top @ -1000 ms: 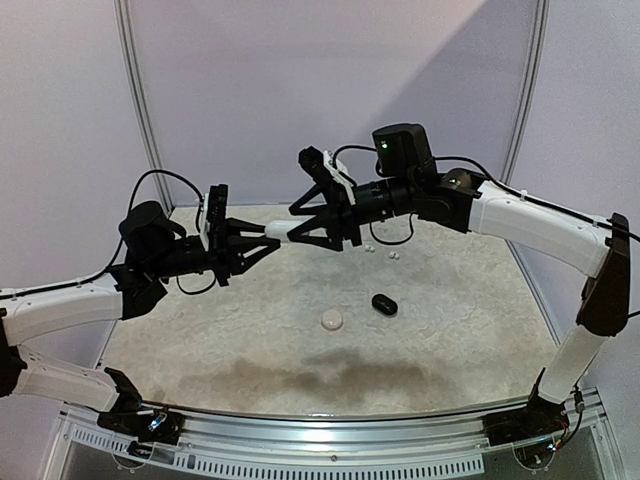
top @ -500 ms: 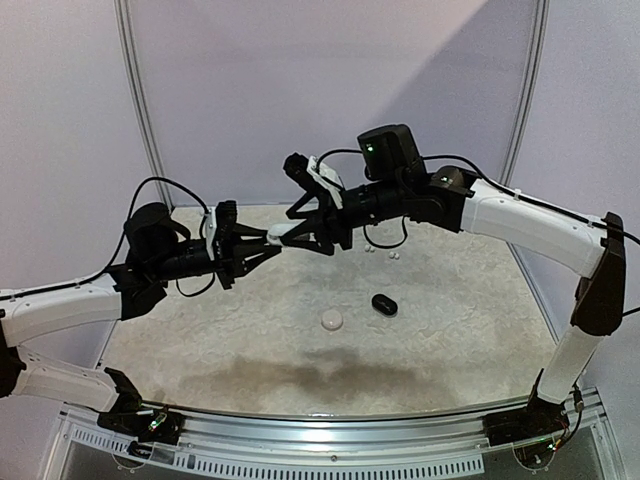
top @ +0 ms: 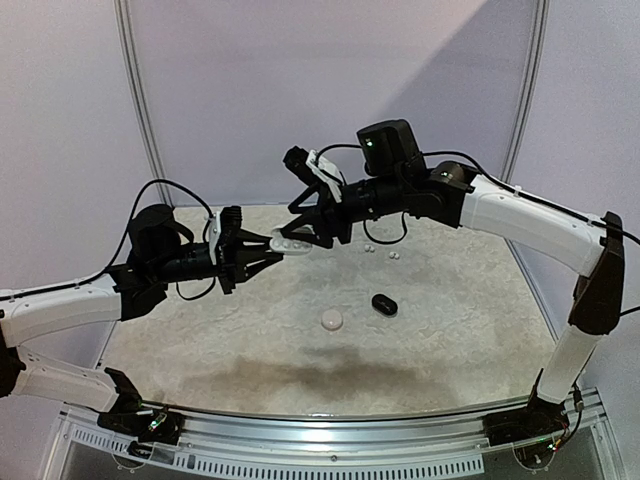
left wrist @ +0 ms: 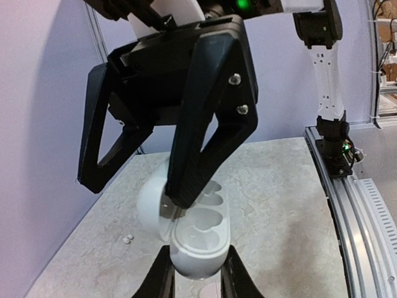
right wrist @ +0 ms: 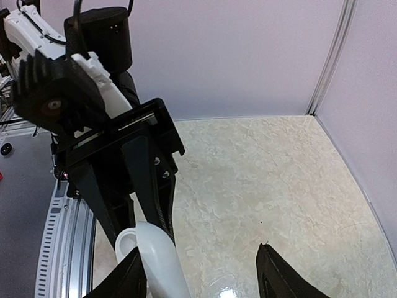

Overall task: Insert the wireless bluetooth earbuds into the charging case
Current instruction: Open the charging case.

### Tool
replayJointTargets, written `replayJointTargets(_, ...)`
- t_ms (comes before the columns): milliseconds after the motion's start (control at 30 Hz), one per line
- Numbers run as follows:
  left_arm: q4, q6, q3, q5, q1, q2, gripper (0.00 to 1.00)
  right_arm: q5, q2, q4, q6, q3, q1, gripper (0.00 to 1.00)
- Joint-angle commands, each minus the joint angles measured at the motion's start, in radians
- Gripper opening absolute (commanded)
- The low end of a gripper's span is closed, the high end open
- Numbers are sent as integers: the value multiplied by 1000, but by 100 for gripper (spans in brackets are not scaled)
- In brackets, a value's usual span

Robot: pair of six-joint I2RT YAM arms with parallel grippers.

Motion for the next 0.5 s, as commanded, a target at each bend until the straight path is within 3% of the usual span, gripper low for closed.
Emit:
replayJointTargets(0, 32, -211, -8, 17, -12, -5, 0, 47, 49, -51, 33, 61, -35, 61)
replayJointTargets(233, 37, -381, -22, -23, 1, 9, 0, -13, 125, -138, 23, 146, -46, 65)
replayJointTargets(467, 44, -465, -28, -68, 10, 34, 0, -151, 120, -110, 51, 179, -74, 70)
